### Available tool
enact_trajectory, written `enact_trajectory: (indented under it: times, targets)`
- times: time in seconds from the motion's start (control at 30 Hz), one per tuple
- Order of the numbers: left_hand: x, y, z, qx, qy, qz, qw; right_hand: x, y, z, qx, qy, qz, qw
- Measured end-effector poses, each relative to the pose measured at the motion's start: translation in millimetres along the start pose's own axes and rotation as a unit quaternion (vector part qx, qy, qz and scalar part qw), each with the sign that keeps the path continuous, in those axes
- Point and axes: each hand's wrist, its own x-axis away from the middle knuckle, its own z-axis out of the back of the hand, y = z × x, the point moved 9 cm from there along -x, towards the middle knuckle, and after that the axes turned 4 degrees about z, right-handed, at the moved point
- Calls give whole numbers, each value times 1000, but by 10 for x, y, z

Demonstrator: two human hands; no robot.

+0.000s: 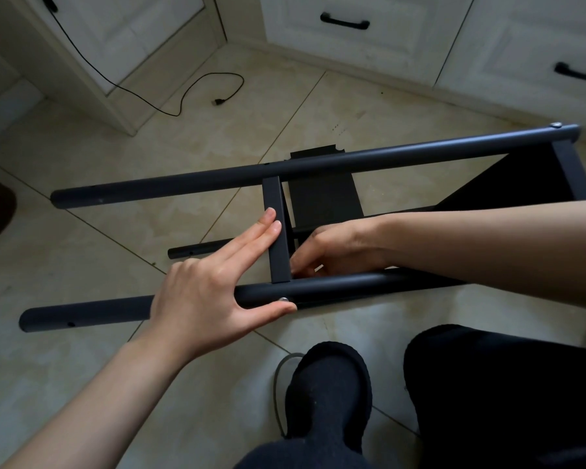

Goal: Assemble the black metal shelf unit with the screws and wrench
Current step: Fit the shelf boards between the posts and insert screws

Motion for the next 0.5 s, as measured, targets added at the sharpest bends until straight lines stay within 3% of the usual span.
enact_trajectory:
  times: [0.5]
  targets:
    - [7, -4, -16, 0, -6, 1, 1000, -289, 170, 126, 10, 13, -30, 999]
